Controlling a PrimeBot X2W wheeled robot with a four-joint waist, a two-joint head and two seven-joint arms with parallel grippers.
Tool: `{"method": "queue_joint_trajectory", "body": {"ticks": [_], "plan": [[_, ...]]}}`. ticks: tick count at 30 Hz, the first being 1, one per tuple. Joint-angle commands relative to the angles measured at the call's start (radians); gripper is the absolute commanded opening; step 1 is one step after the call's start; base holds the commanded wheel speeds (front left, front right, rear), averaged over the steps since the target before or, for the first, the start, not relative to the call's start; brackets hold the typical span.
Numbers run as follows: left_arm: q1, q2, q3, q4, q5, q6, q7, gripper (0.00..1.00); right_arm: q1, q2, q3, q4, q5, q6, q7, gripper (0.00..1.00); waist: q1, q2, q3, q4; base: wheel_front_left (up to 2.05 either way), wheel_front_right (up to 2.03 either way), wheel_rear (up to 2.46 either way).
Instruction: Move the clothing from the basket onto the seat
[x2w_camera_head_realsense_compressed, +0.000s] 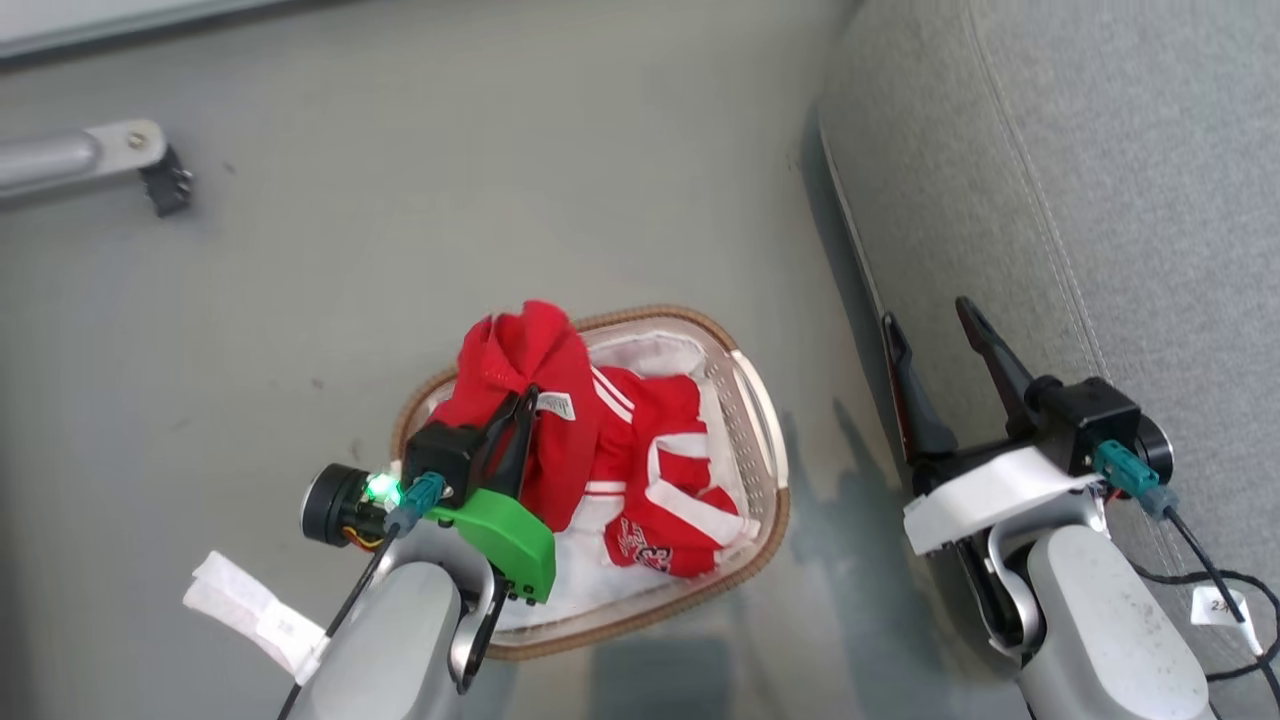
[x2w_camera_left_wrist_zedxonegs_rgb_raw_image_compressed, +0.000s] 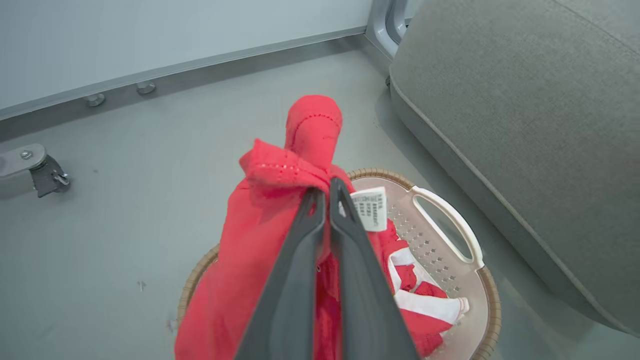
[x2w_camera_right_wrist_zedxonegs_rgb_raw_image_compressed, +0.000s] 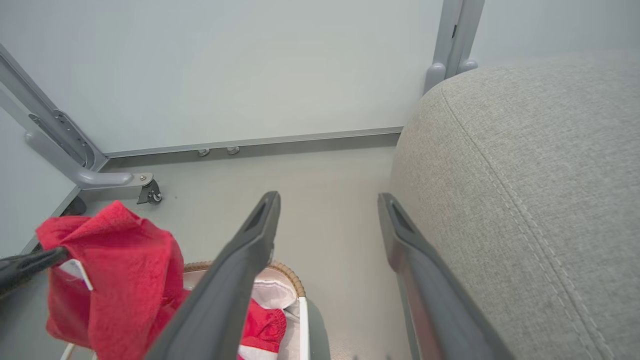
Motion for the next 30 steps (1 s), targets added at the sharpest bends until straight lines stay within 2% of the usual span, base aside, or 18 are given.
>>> {"method": "queue_joint_trajectory", "body": {"ticks": [1,8,18,26,30], "plan": [[0.024,0.0,0.013,-0.04,-0.008,-0.004,-0.001,0.0,0.022,-0.008,-0.001,0.005,-0.001,-0.001,-0.002,1.0,0.0001,0.0,-0.103,0.078,0.0,0.0,0.0],[0.063,0.0,0.07,-0.241,-0.003,-0.01,-0.001,0.0,0.074,-0.012,0.008,0.018,-0.004,-0.001,-0.002,1.0,0.0001,0.0,-0.186,0.111,0.0,0.0,0.0],[0.03,0.0,0.056,-0.46,-0.034,-0.023,-0.001,0.0,0.138,-0.013,0.035,0.037,-0.002,-0.001,-0.002,1.0,0.0001,0.0,-0.282,0.124,0.0,0.0,0.0],[-0.015,0.001,0.029,-0.552,-0.049,-0.009,-0.001,0.0,0.161,-0.011,0.082,0.03,-0.007,-0.001,-0.002,1.0,0.0001,0.0,-0.315,0.118,0.0,0.0,0.0],[-0.027,0.0,0.013,-0.57,-0.057,0.001,-0.001,0.0,0.157,-0.019,0.146,0.003,0.004,-0.001,-0.002,1.0,0.0001,0.0,-0.325,0.119,0.0,0.0,0.0]]}}
